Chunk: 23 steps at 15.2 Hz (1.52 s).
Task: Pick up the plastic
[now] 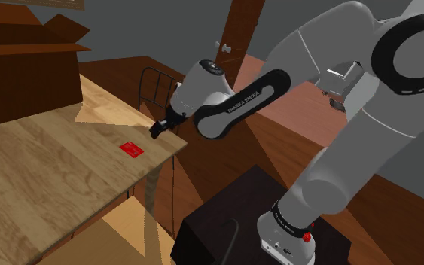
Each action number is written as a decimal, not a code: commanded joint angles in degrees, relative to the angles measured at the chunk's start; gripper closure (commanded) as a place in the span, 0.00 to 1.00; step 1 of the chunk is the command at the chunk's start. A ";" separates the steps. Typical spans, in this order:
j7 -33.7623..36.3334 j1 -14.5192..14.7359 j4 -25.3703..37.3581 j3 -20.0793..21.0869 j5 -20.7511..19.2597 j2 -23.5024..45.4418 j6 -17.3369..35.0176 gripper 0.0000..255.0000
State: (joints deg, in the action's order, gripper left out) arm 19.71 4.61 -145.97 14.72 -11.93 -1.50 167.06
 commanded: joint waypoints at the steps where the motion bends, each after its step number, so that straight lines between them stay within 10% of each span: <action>1: 8.77 -0.41 2.94 0.00 -10.52 5.21 3.74 0.00; 5: 26.39 7.51 11.33 -8.64 -30.49 14.55 7.81 0.00; 9: 38.16 18.35 20.64 -19.17 -41.43 23.19 11.51 0.00; 20: 49.58 30.38 26.17 -32.74 -48.79 32.29 18.45 0.00; 21: 49.53 30.31 26.14 -32.72 -48.79 32.26 18.47 1.00; 23: 49.65 30.52 26.03 -32.86 -48.84 32.16 18.47 1.00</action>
State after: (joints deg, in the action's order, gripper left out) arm 69.35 35.11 -119.73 -18.18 -60.74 30.36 185.80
